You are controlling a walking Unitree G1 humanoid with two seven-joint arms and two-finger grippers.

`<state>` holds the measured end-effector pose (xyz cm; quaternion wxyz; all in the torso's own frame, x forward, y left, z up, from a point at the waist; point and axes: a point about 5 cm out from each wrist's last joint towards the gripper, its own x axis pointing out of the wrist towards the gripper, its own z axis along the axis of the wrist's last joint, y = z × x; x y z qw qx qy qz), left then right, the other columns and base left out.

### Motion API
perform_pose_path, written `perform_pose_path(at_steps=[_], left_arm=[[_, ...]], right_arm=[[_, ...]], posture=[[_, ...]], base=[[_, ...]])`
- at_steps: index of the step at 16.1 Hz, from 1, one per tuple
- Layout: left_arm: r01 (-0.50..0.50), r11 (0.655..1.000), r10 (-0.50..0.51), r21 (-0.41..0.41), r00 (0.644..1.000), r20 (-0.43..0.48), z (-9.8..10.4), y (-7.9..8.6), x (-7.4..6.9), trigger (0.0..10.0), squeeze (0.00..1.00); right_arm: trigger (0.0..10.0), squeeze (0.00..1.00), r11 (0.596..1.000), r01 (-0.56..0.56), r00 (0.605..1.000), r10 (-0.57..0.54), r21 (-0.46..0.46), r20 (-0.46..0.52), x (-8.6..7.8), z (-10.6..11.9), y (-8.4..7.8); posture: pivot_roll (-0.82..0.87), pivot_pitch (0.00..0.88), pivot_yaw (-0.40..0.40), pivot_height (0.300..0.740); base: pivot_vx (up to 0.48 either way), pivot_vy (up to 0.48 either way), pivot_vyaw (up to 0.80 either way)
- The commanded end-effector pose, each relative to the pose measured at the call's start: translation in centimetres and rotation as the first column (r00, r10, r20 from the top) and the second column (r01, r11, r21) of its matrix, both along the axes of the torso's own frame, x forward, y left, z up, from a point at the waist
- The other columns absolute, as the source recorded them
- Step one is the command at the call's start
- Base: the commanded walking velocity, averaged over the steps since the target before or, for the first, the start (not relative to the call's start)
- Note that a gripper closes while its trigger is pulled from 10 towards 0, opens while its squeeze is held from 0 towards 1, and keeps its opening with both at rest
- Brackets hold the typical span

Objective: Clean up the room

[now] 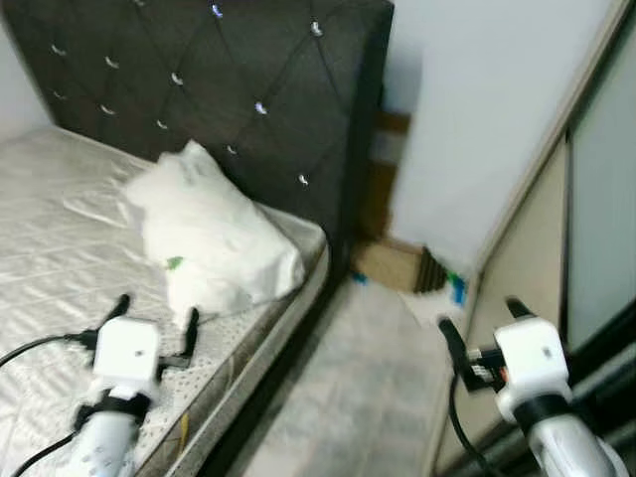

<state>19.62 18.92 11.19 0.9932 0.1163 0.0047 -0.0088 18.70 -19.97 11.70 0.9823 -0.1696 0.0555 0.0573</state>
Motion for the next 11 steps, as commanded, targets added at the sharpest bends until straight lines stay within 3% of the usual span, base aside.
perform_pose_path(at_steps=[1, 11], left_arm=[[0.001, 1.000, -0.001, 0.015, 1.000, -0.007, -0.02, 0.13, -0.14, 10.0, 0.00], [0.015, 1.000, -0.015, -0.006, 1.000, -0.002, -0.02, -0.19, 0.13, 10.0, 0.00]], right_arm=[[10.0, 0.00, 1.000, -0.002, 1.000, 0.002, 0.001, 0.004, 0.26, 0.17, -0.12], [10.0, 0.00, 0.999, -0.031, 1.000, 0.031, 0.018, 0.001, 0.54, 0.05, 0.42]], posture=[[-0.02, 0.007, -0.037, 0.740], [-0.02, 0.013, -0.040, 0.740]], base=[[0.000, 0.000, 0.80], [0.000, 0.000, 0.75]])
